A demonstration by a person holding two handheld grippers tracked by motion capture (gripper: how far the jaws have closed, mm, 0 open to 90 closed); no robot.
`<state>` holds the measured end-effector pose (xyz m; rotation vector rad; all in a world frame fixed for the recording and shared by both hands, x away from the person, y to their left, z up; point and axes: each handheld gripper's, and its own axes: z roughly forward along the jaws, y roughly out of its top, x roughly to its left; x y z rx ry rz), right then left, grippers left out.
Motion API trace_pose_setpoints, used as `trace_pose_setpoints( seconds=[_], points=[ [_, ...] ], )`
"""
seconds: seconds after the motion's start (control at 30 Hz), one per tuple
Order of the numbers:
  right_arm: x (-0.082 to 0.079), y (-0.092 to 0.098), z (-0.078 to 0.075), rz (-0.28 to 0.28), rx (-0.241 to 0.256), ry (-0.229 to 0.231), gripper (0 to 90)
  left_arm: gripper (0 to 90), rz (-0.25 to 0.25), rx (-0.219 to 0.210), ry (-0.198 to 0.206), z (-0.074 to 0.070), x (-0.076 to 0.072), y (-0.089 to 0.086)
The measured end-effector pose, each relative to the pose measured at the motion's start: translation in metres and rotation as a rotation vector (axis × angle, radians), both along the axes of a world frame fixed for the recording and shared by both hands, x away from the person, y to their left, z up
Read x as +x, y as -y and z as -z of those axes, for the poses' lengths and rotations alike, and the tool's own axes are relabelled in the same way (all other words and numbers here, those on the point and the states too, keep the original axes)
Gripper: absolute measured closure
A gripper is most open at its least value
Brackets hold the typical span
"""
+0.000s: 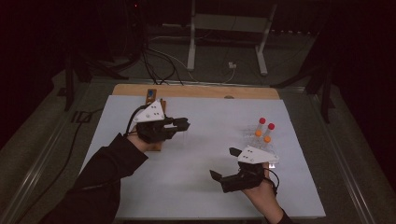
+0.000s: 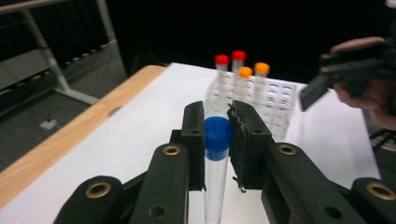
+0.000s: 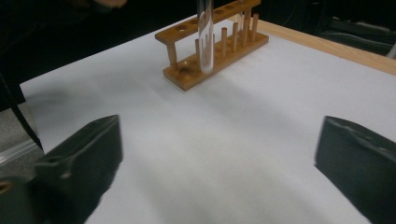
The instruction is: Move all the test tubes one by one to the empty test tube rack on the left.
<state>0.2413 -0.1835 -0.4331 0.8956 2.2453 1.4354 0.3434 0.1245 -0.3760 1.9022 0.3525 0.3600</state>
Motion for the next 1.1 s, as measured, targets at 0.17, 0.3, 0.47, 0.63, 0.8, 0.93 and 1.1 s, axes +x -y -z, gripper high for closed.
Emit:
trace_pose_setpoints(
  seconds=[0.17, 0.3, 0.47, 0.63, 0.8, 0.93, 1.1],
  points=[
    [0.000, 0.003, -0.001, 0.001, 0.016, 0.002, 0.0, 77.7, -0.082, -0.035, 0.010, -0.007, 0.013, -0.021],
    [-0.001, 0.004, -0.003, 0.004, 0.018, 0.013, 0.0, 77.8, -0.146, -0.055, 0.017, -0.011, 0.024, -0.034],
    [0.000, 0.004, -0.003, -0.002, 0.018, 0.014, 0.0, 77.8, -0.212, -0.057, 0.032, -0.016, 0.037, -0.047],
    [0.000, 0.005, -0.003, 0.000, 0.026, 0.017, 0.0, 77.8, -0.269, -0.049, 0.039, -0.017, 0.050, -0.056],
    [-0.001, 0.006, -0.004, 0.000, 0.032, 0.020, 0.0, 77.8, -0.336, -0.048, 0.036, -0.014, 0.066, -0.067],
    [-0.001, 0.006, -0.003, -0.003, 0.030, 0.019, 0.0, 77.8, -0.394, -0.043, 0.035, -0.010, 0.079, -0.074],
    [0.000, 0.007, -0.002, -0.003, 0.031, 0.017, 0.0, 77.7, -0.455, -0.053, 0.047, -0.008, 0.092, -0.081]
  ],
)
